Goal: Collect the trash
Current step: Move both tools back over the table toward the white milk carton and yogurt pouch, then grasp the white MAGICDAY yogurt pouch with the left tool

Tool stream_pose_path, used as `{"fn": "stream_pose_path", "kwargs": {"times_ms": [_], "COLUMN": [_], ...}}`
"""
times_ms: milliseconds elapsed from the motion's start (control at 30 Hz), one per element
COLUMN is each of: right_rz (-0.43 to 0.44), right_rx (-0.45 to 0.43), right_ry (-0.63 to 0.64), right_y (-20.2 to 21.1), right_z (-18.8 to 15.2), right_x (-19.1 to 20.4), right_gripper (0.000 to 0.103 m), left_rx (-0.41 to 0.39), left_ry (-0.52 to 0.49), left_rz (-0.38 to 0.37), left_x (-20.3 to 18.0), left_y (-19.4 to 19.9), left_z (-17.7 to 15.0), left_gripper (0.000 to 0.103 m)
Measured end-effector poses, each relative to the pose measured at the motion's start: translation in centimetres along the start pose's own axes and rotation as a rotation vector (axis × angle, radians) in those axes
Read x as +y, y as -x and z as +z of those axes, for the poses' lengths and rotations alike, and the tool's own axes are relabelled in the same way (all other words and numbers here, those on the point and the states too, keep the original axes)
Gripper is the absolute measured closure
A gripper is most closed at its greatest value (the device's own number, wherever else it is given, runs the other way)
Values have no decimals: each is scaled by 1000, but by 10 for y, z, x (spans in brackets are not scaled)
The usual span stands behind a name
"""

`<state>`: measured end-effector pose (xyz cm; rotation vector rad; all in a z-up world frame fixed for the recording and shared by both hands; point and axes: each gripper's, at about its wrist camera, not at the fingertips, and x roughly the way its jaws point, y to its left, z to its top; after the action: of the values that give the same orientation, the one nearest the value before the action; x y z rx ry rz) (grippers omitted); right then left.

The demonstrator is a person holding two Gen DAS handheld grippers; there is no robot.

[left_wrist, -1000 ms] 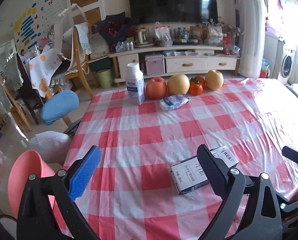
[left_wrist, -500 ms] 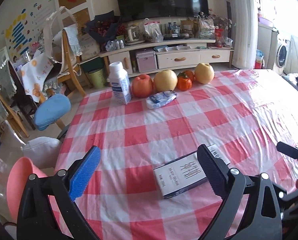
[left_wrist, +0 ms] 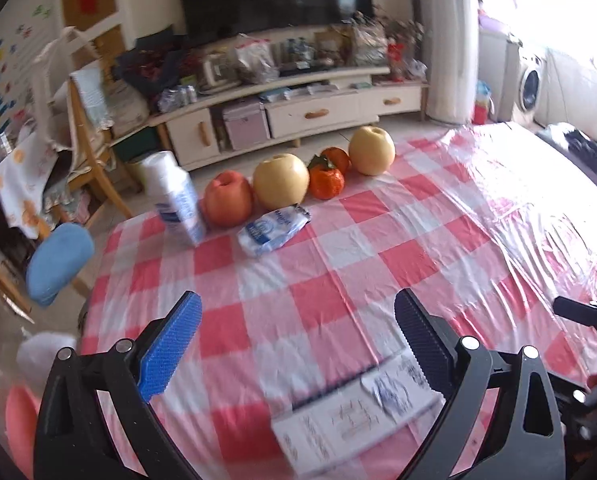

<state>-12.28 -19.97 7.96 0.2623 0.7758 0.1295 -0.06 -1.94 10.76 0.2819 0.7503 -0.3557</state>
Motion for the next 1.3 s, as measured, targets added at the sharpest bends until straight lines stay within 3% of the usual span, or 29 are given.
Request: {"fn": "stream_pose_path", "kwargs": {"times_ms": [167, 300, 767, 900, 1067, 1167, 1300], "right_rz": [74, 110, 165, 164, 146, 140, 138], "right_rx": [-20, 9, 68, 67, 41, 31, 30], "right_ry": [-22, -49, -43, -33, -77, -106, -110], "right_y": [2, -4, -12, -14, -9, -5, -4], "right_z": [7, 9, 7, 7, 11, 11, 11], "right_x": [-3, -10, -17, -15, -27, -36, -38], "right_gripper": [4, 4, 4, 4, 4, 4, 4], "left_rx": [75, 124, 190, 180, 230, 227, 195], "left_ry": [-34, -55, -97, -97, -161, -240, -196], "left_rz": [-4, 6, -24, -87, -275, -301, -267], "left_x": [8, 16, 34, 32, 3, -11, -7], "left_y": [-60, -103, -197, -200, -195, -187, -182], "left_z": [18, 30, 49, 51, 46, 46, 55], "left_gripper": [8, 17, 17, 17, 17, 17, 16]}}
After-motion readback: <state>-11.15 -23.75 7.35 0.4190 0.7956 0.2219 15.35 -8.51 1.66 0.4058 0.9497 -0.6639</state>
